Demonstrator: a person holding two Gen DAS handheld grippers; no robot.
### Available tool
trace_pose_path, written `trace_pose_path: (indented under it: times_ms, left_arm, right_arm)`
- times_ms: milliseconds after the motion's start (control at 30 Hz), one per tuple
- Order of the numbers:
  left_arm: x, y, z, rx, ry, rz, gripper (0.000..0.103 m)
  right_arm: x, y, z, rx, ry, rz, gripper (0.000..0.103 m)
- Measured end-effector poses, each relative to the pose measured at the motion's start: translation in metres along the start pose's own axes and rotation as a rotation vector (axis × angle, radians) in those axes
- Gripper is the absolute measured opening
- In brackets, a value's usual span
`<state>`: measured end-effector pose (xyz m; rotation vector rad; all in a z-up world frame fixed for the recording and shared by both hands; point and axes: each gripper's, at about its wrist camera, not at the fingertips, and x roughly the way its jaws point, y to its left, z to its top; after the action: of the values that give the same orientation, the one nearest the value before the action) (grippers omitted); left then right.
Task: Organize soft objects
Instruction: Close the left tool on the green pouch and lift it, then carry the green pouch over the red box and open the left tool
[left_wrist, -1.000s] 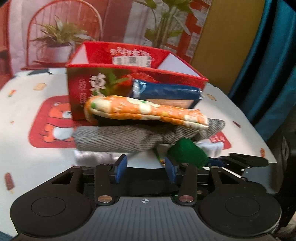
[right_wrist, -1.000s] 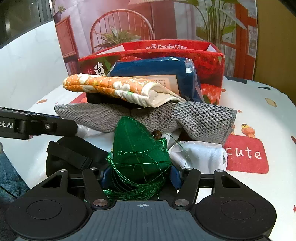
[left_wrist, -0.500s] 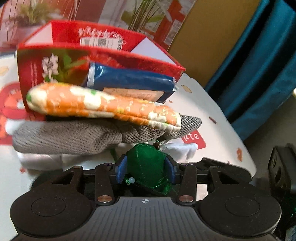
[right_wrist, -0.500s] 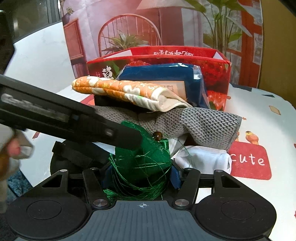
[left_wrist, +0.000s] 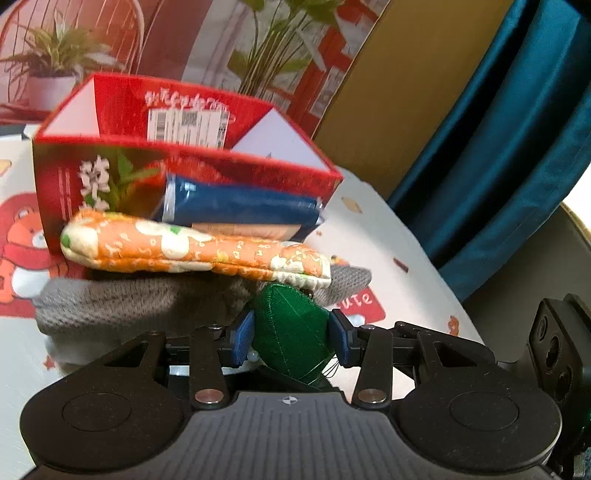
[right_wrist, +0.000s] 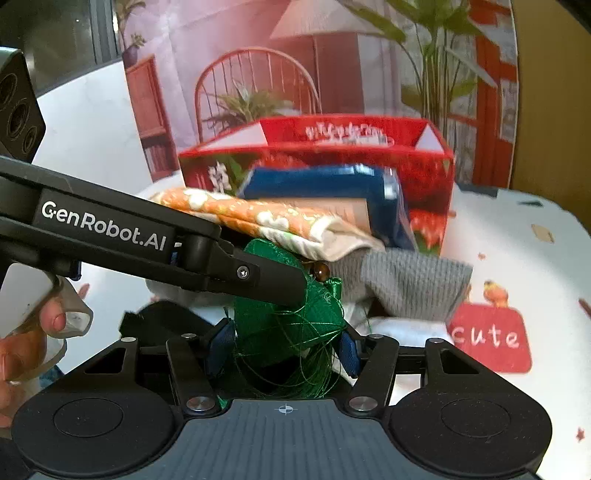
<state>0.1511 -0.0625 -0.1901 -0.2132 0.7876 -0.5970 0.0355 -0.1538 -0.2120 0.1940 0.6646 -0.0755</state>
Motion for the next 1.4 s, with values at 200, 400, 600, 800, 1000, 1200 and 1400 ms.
trace_pose_path:
  times_ms: [200, 400, 600, 800, 1000, 1200, 1400]
  left_arm:
    - [-0.021, -0.007, 0.012, -0.001, -0.044, -0.015, 0.046]
    - [-0.041, -0.011, 0.029, -0.005, -0.096, -0.037, 0.046]
    - [-0.06, -0.016, 0.051, 0.01, -0.162, -0.048, 0.046]
    - [-0.074, -0.02, 0.076, 0.014, -0.221, -0.06, 0.046]
    - [-0.072, -0.022, 0.103, 0.043, -0.249, -0.06, 0.046]
    - [-0.058, -0.016, 0.125, 0.043, -0.234, -0.055, 0.046]
    - [-0.042, -0.006, 0.15, 0.028, -0.22, -0.062, 0.046]
  right_arm:
    - [-0.015, 0.006, 0.02, -0.025, -0.04, -0.01, 0.055]
    - [-0.031, 0.012, 0.046, -0.057, -0.09, -0.013, 0.055]
    - [-0.043, 0.014, 0.082, -0.074, -0.135, -0.003, 0.055]
    - [-0.045, 0.012, 0.117, -0.099, -0.155, 0.019, 0.055]
    - [-0.039, 0.009, 0.146, -0.125, -0.163, 0.023, 0.055]
    - [-0.026, 0.001, 0.168, -0.155, -0.165, 0.01, 0.055]
    - [-0.006, -0.01, 0.189, -0.188, -0.143, 0.008, 0.055]
